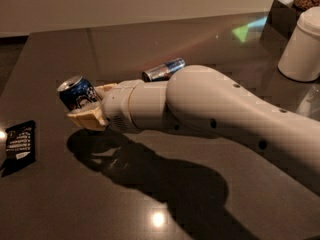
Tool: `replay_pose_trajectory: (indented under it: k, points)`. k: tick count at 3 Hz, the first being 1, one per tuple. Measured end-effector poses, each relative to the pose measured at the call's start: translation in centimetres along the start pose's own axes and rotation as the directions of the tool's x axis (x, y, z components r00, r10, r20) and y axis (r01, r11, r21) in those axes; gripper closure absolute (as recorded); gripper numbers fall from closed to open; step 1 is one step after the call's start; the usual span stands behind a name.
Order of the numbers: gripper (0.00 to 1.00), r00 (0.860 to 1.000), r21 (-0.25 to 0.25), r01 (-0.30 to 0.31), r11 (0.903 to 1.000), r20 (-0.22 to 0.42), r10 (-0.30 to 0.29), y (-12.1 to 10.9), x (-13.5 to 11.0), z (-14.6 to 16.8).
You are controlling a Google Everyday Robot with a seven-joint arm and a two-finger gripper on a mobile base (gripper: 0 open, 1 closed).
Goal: Place pepsi can upright
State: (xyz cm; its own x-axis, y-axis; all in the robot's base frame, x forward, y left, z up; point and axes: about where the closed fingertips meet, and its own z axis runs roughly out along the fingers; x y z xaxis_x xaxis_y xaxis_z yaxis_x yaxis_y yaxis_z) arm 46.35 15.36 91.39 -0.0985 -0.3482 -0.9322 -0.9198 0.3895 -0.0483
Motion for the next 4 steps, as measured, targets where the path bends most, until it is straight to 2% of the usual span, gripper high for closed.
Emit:
replay_pose_trajectory:
  k: [2,3,4]
  points:
    - [1.00,0.994,-0.071,0.033,0.9969,0.102,-0.026,-0.2,2.0,-1.0]
    - [0.85,0.987,-0.089,0.054,0.9945,0.155,-0.040,-0.3,2.6,-1.3]
    - [0.62,0.976,-0.084,0.061,0.9946,0.211,-0.042,-0.4,3.1,-1.5]
